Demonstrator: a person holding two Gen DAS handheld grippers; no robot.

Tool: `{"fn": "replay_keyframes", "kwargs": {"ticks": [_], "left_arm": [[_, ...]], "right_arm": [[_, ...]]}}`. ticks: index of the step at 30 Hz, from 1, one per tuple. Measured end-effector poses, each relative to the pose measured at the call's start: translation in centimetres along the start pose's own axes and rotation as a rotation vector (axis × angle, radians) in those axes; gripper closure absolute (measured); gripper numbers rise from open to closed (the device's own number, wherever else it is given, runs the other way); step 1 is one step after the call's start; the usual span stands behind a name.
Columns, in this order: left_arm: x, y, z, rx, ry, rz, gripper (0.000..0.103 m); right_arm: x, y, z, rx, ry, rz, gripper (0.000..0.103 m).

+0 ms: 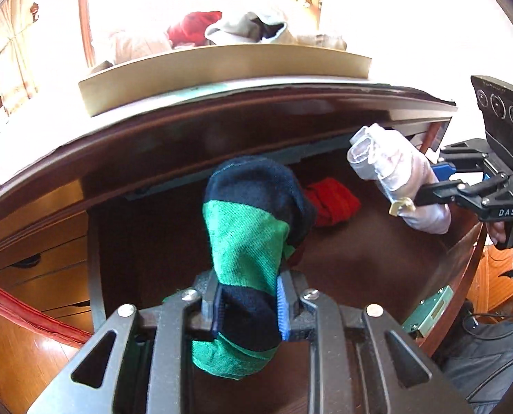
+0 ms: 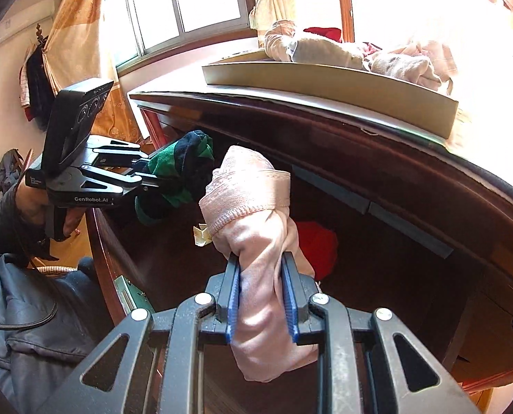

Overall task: Take underwear out of drawer
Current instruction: 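Lift the striped sock and pink underwear up out of the drawer with both grippers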

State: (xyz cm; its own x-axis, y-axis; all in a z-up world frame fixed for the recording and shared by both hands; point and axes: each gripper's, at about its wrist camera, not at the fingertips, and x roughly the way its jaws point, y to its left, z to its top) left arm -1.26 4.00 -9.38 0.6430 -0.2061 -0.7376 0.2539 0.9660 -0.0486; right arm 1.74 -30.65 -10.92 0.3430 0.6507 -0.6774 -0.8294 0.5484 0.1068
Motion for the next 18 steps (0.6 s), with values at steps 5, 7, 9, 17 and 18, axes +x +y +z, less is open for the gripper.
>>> {"fn": "replay_keyframes", "kwargs": {"ticks": [5, 7, 9, 17, 18], "left_arm": [[0.1, -0.6, -0.1, -0.011, -0.032, 0.031, 0.081], [0.1, -0.8, -0.1, -0.013, -0.045, 0.039, 0.081], [-0.1, -1.0, -0.2, -0.012, -0.059, 0.049, 0.081], [-0.3, -1.3, 0.0, -0.036, -0.103, 0.069, 0.081], [-0.3, -1.4, 0.1, -0.038, -0.111, 0.073, 0.081]], "right_arm": [[-1.6, -0.4, -0.6, 0.013, -0.054, 0.008, 0.079], [-2.0, -0.6, -0.8, 0.020, -0.077, 0.010, 0.079], [-2.5, -0.7, -1.1, 0.025, -0.097, 0.012, 0.079], [-3.2, -1.0, -0.8, 0.033, -0.144, 0.012, 0.079], [-3.2, -1.0, -0.9, 0.033, -0.149, 0.011, 0.079]]}}
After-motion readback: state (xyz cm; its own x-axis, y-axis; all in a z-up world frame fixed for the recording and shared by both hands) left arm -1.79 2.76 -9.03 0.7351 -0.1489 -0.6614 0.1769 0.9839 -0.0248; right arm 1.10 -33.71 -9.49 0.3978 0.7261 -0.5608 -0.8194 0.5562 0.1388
